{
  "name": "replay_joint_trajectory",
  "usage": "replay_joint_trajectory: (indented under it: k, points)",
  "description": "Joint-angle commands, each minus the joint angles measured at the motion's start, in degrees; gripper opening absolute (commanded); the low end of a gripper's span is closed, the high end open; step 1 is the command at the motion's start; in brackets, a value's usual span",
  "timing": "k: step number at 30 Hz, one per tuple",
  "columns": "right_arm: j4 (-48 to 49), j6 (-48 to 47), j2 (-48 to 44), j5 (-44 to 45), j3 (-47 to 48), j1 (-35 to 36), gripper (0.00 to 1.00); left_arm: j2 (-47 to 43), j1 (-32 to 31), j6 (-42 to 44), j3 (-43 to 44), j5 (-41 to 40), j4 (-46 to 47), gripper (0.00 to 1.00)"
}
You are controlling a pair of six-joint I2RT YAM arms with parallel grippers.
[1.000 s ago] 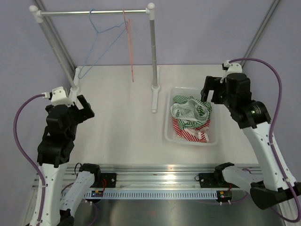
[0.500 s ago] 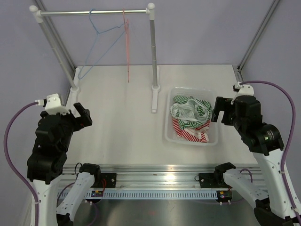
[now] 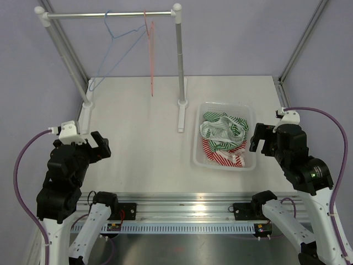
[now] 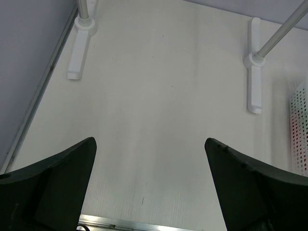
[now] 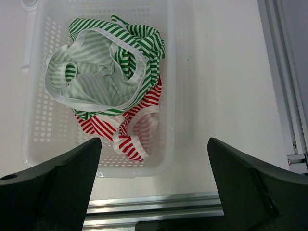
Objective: Remove the tank top from the hanger
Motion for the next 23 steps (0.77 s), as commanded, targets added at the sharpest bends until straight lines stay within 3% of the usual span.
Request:
replay_joint_trajectory:
  k: [1, 23]
  points:
    - [2.2, -0.1, 0.5, 1.6, 0.0, 0.2, 0.99, -0.4, -0.3, 0.5, -0.3, 1.1, 3.4, 0.99]
    - [2.9, -0.1, 0.8, -1.1, 1.4, 0.2, 1.0, -0.4, -0.3, 0.6, -0.1, -1.0, 4.3, 0.99]
